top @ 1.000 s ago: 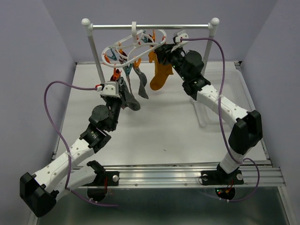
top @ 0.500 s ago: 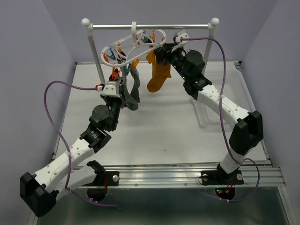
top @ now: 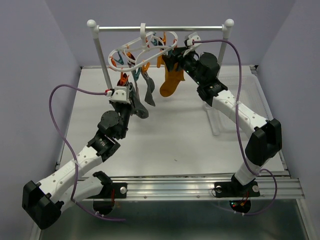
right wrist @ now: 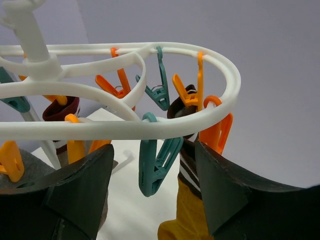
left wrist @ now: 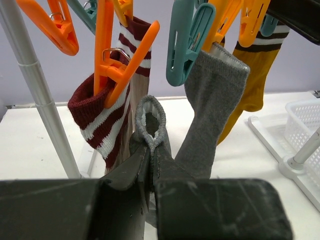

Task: Clip the socks to the hanger
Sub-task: Open the clamp at the hanger.

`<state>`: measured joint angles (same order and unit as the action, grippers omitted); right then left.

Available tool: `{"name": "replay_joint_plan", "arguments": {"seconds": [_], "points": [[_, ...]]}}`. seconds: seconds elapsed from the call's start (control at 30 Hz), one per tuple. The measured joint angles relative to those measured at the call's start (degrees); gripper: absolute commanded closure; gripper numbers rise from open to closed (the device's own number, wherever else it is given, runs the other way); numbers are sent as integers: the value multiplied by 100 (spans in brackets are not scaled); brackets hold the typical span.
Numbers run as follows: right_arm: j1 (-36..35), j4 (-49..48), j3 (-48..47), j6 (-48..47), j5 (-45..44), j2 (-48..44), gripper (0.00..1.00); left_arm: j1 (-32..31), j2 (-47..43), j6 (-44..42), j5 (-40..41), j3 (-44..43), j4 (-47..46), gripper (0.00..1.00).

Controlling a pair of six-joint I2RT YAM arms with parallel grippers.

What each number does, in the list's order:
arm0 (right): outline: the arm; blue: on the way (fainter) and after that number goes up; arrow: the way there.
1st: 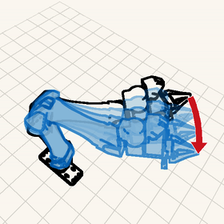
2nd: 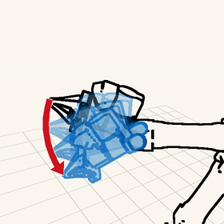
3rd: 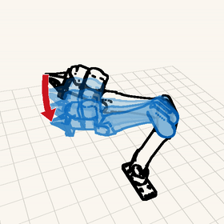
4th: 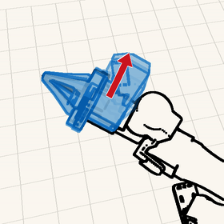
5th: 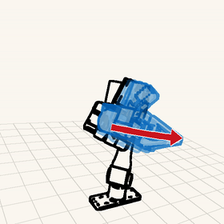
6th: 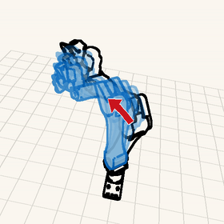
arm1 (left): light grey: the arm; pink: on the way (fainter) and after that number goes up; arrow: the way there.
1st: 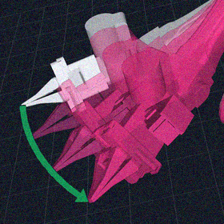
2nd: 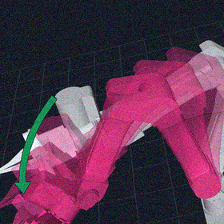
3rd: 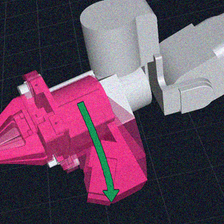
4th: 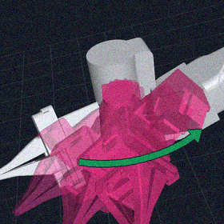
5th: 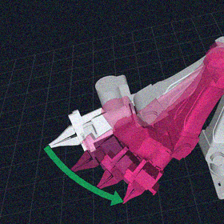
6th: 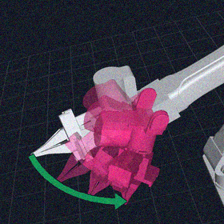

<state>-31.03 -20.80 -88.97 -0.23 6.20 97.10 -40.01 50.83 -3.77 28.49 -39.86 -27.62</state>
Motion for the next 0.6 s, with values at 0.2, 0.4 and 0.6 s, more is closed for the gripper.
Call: {"name": "replay_joint_plan", "arguments": {"seconds": [0.2,0.4,0.6], "points": [[33,133,-2,63,160,0,19,0,0,-24,7,0,-2,100],[33,262,101,350,446,-98,19,0,0,-22,7,0,-2,100],[33,286,356,498,876,-498,18,0,7,-24,7,0,-4,100]]}}
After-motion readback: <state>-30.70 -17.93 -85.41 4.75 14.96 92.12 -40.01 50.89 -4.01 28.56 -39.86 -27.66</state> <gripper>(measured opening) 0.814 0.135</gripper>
